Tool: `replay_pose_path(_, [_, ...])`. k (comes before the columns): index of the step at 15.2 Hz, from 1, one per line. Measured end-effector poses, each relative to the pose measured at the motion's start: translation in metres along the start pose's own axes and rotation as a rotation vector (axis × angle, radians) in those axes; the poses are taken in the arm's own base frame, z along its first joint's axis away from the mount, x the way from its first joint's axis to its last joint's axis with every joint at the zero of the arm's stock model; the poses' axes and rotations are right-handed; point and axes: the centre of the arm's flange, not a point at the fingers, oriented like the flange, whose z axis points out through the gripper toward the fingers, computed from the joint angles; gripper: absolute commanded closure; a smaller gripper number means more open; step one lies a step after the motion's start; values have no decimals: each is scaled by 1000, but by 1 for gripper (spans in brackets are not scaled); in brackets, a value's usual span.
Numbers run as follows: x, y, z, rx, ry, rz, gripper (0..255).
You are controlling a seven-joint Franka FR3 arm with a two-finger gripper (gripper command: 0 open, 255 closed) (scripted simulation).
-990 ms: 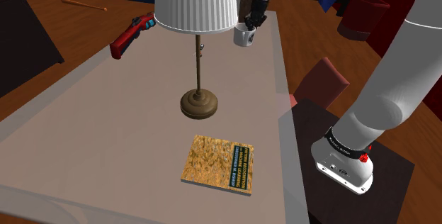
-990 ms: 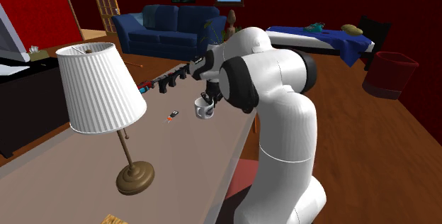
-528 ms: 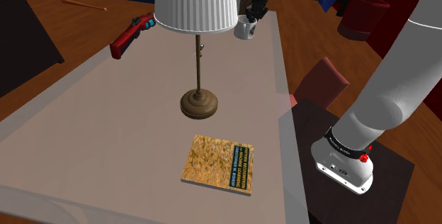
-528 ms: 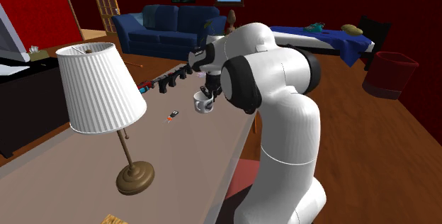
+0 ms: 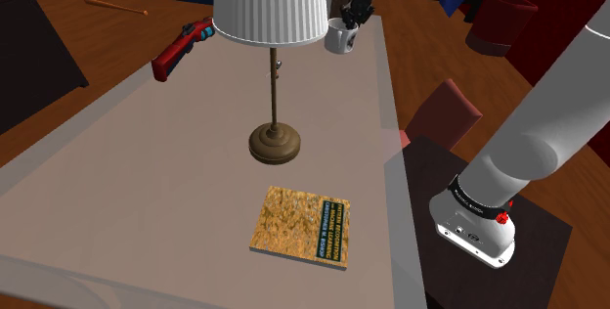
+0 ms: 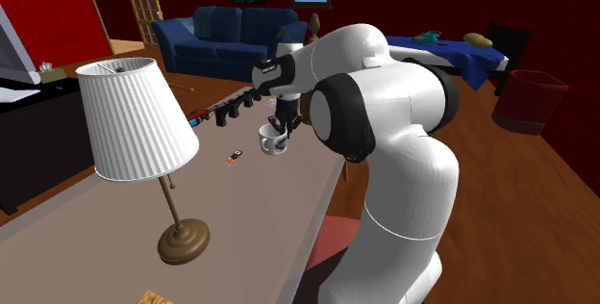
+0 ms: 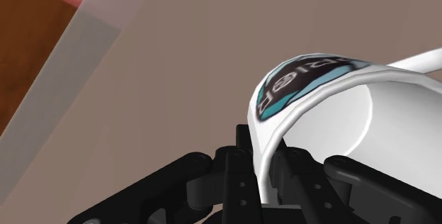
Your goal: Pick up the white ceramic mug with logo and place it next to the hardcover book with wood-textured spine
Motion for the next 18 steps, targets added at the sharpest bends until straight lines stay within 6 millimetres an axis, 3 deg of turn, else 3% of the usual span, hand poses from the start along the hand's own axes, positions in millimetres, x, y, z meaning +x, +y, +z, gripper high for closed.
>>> replay_pose_path(18, [-195,-130,-16,0,-1,-1,255])
